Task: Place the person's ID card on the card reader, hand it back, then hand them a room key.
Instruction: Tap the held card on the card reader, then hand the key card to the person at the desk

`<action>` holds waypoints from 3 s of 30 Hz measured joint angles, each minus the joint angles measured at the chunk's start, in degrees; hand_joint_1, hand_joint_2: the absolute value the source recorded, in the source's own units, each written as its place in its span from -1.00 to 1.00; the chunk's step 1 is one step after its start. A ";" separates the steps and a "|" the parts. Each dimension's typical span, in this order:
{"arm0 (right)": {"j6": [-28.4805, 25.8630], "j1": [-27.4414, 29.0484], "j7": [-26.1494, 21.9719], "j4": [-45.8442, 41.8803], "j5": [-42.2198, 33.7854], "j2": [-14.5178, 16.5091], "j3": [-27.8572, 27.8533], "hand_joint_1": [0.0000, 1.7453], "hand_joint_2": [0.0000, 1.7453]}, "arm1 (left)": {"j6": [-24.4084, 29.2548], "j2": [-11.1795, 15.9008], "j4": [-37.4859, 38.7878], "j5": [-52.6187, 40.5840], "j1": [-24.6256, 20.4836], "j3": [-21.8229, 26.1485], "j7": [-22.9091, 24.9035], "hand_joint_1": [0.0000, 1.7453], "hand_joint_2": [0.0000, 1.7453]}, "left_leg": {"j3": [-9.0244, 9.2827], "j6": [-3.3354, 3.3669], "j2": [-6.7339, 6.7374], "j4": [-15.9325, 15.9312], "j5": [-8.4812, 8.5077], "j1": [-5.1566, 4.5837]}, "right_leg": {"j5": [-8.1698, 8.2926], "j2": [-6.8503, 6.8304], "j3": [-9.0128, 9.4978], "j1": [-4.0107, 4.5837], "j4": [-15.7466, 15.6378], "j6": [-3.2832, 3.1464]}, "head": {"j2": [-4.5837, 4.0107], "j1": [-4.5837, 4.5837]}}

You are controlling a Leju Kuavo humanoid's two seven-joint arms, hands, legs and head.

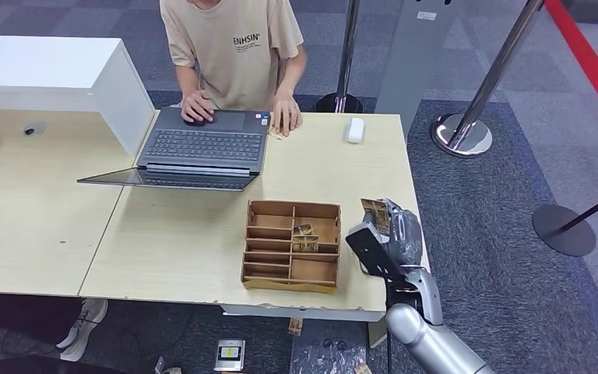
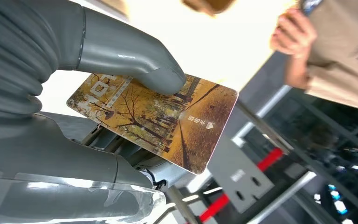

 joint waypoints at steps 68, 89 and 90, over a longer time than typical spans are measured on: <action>12.49 -9.71 3.33 -9.09 -17.57 1.05 -1.70 1.00 1.00 | 0.11 0.38 0.00 2.67 -0.04 -4.27 -0.90 -1.00 -1.00 | 0.15 -0.04 0.15 0.00 -0.05 0.01 | -0.03 0.13 0.13 0.01 0.03 -0.03 | 0.00 0.00; 25.33 -36.52 11.34 9.29 18.17 0.22 16.72 1.00 1.00 | -0.83 0.38 0.00 2.55 -0.20 -8.43 -0.46 -1.00 -1.00 | 0.04 -0.04 -0.02 0.00 -0.06 0.02 | -0.05 0.03 0.10 0.02 0.04 -0.02 | 0.00 0.00; 25.46 -37.00 11.37 10.56 19.28 0.33 17.71 0.90 1.00 | -0.83 0.38 0.00 2.63 -0.20 -8.51 -0.44 -1.00 -1.00 | 0.04 -0.04 -0.02 0.00 -0.06 0.02 | -0.06 0.03 0.10 0.01 0.03 -0.02 | 0.00 0.00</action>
